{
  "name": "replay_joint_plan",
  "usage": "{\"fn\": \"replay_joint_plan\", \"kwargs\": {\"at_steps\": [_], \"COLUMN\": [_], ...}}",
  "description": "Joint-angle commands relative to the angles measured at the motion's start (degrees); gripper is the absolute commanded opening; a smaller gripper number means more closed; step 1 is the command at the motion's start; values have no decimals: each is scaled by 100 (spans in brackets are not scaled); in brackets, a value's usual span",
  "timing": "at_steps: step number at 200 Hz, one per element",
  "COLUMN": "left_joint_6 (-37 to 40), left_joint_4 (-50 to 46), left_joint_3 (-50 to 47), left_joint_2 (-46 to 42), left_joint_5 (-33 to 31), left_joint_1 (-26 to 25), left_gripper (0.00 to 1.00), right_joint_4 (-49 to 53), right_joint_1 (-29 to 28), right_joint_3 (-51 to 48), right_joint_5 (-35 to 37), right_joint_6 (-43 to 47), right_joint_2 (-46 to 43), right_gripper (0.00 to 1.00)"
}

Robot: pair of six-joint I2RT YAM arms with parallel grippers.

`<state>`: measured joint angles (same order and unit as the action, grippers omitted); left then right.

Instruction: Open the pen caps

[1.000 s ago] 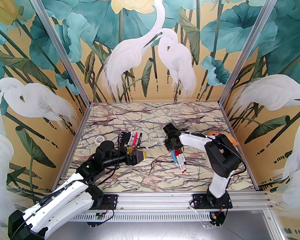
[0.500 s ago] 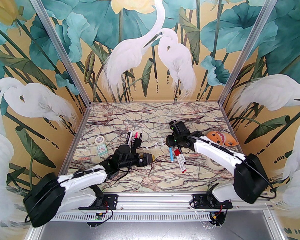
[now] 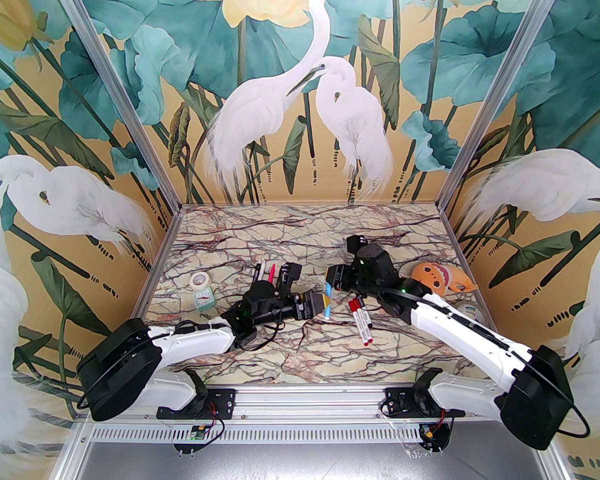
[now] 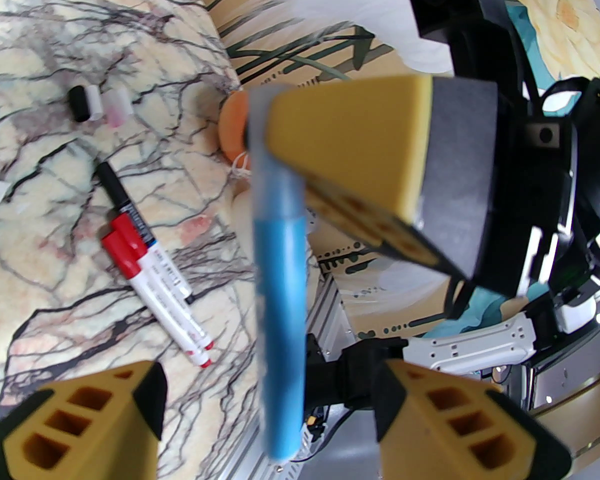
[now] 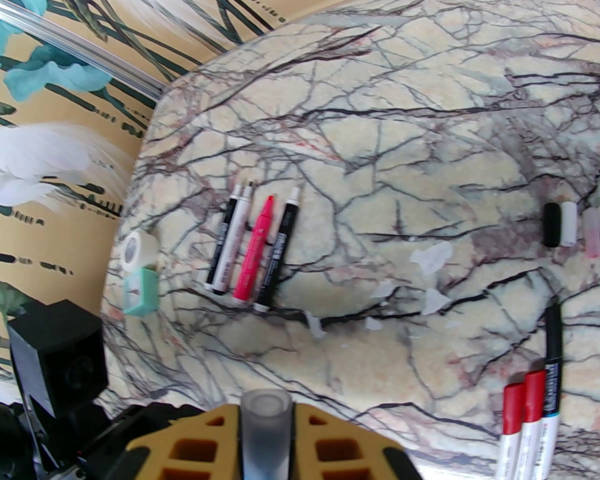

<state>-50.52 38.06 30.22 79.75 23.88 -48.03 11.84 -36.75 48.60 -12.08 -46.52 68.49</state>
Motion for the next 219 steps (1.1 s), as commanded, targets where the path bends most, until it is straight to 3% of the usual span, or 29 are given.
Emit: {"fn": "replay_joint_plan", "kwargs": {"at_steps": [1,24,119,156,196,219], "left_joint_6": [-115,-130,-8,166,787,1067], "left_joint_4": [272,222,-104,-207,-231,-435], "left_joint_3": [159,193,240,230,95,78], "left_joint_2": [127,144,24,12,-68,-159], "left_joint_5": [277,269,264,328,481,488], "left_joint_1": [-31,-31,-40,-40,-66,-123], "left_gripper": [69,64,19,11,7,7], "right_joint_4": [-617,-765,-701,-524,-490,-371], "right_joint_1": [-80,-131,-262,-271,-271,-288], "right_joint_3": [-167,-262,-457,-454,-431,-379], "right_joint_5": [-281,-348,-134,46,-165,-289], "right_joint_6": [-368,-442,-434,-384,-413,-394], "right_joint_2": [-174,-252,-375,-467,-538,-479], "right_gripper": [20,20,20,21,35,38]}}
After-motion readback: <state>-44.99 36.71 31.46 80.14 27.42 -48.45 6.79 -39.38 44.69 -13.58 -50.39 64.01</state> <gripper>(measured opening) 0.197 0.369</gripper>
